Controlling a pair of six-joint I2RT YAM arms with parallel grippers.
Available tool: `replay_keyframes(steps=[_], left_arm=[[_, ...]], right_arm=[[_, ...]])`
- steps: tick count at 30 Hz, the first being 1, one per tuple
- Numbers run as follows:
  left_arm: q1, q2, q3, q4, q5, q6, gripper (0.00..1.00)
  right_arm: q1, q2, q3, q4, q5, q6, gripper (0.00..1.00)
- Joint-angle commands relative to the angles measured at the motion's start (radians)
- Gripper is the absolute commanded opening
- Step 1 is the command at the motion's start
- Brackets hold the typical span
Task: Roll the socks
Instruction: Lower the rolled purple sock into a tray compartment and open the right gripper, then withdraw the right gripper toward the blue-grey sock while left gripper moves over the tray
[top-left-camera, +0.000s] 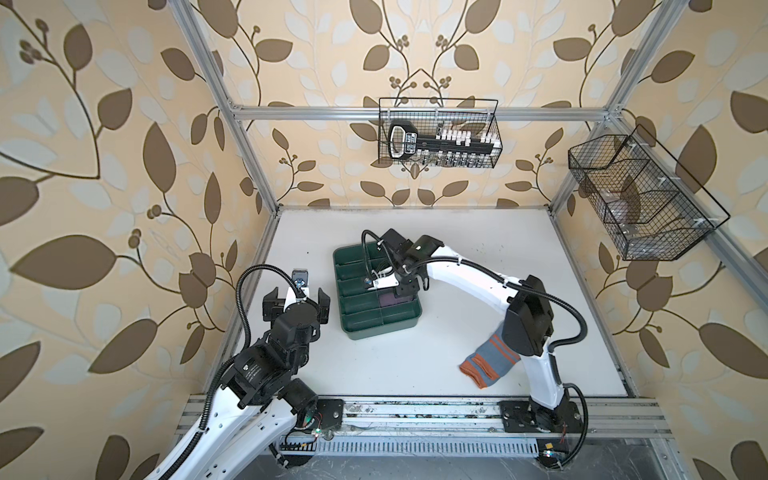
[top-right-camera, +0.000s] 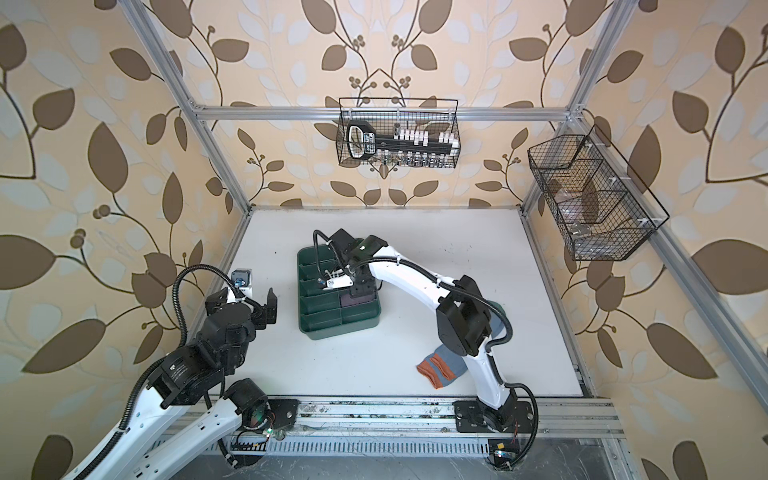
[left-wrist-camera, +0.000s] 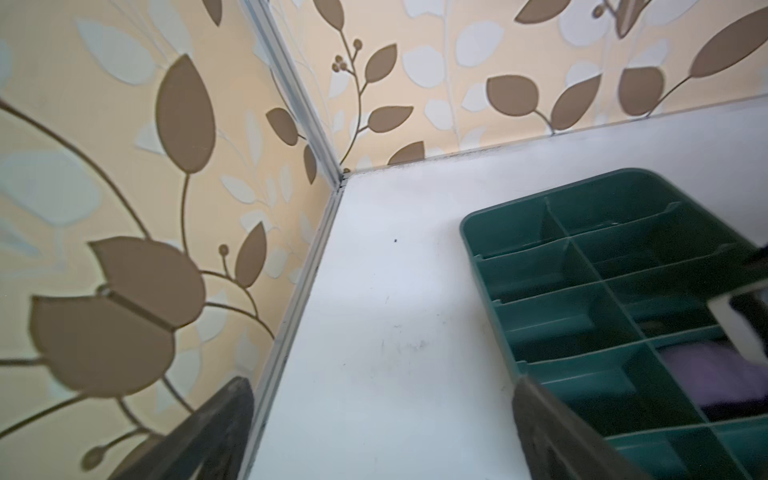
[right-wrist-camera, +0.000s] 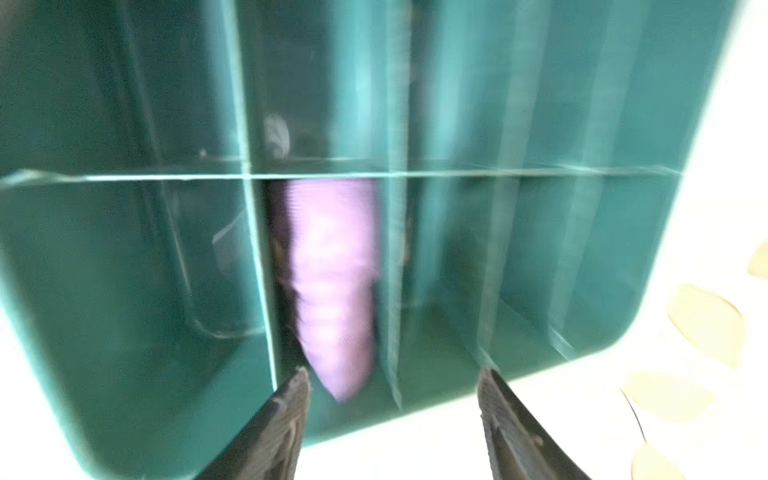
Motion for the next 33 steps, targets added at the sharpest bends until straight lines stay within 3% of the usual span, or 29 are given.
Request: replay_keyframes(steps=[1,3,4,5,6,8,10,12,14,16,19,21,24,28,29,31,32,33], left_arm=[[-0.001,0.01,0.062,0.068,0.089,-0.132,0.99],[-0.001,0.003,0.075,0.076,0.158,-0.162,0.99],[-0.001,-0.006,0.076,0.075,0.197,-0.184,0.99],[-0.001,-0.013,0.077,0.082,0.218,-0.222,0.99],[-0.001,-0.019,0.08,0.084,0.263,-0.277,0.99],[-0.001,-0.016,0.074,0.114,0.425,-0.306,0.99],[-0.001,0.017,0.066,0.163,0.542,-0.355,0.99],[-0.001,0.071,0.054,0.211,0.568,-0.444,0.99],[-0.001,0.134,0.047,0.255,0.592,-0.505,0.99],[-0.001,0.217,0.058,0.272,0.605,-0.543,0.99],[-0.003,0.332,0.094,0.269,0.606,-0.571,0.99],[-0.003,0.401,0.118,0.264,0.603,-0.597,0.99],[-0.003,0.473,0.136,0.265,0.567,-0.647,0.99],[-0.003,0.544,0.174,0.235,0.459,-0.749,0.97],[-0.003,0.559,0.185,0.236,0.457,-0.761,0.96],[-0.005,0.6,0.212,0.227,0.456,-0.789,0.93],[-0.01,0.625,0.227,0.217,0.454,-0.805,0.9],[-0.013,0.649,0.24,0.192,0.445,-0.825,0.87]], right_arm=[[-0.075,-0.134,-0.023,0.093,-0.103,0.167,0.65],[-0.138,-0.209,-0.071,0.196,-0.172,0.306,0.65],[-0.181,-0.266,-0.116,0.271,-0.218,0.417,0.78],[-0.221,-0.314,-0.158,0.346,-0.251,0.534,1.0],[-0.27,-0.37,-0.215,0.431,-0.297,0.69,1.0],[-0.389,-0.479,-0.368,0.65,-0.501,0.969,1.0],[-0.507,-0.586,-0.643,1.023,-0.692,1.318,1.0],[-0.599,-0.638,-0.903,1.435,-0.786,1.596,1.0],[-0.657,-0.639,-1.067,1.74,-0.844,1.736,1.0],[-0.686,-0.641,-1.091,1.697,-0.856,1.716,1.0],[-0.674,-0.707,-1.073,1.405,-0.796,1.485,1.0],[-0.668,-0.77,-1.073,1.277,-0.714,1.369,1.0],[-0.645,-0.899,-1.036,1.037,-0.498,1.25,1.0],[-0.644,-1.038,-1.059,0.955,-0.3,1.32,1.0],[-0.655,-1.065,-1.089,0.964,-0.312,1.32,1.0],[-0.682,-1.127,-1.227,1.061,-0.313,1.443,1.0],[-0.711,-1.144,-1.298,1.156,-0.391,1.473,0.99],[-0.734,-1.151,-1.354,1.249,-0.472,1.486,0.92]])
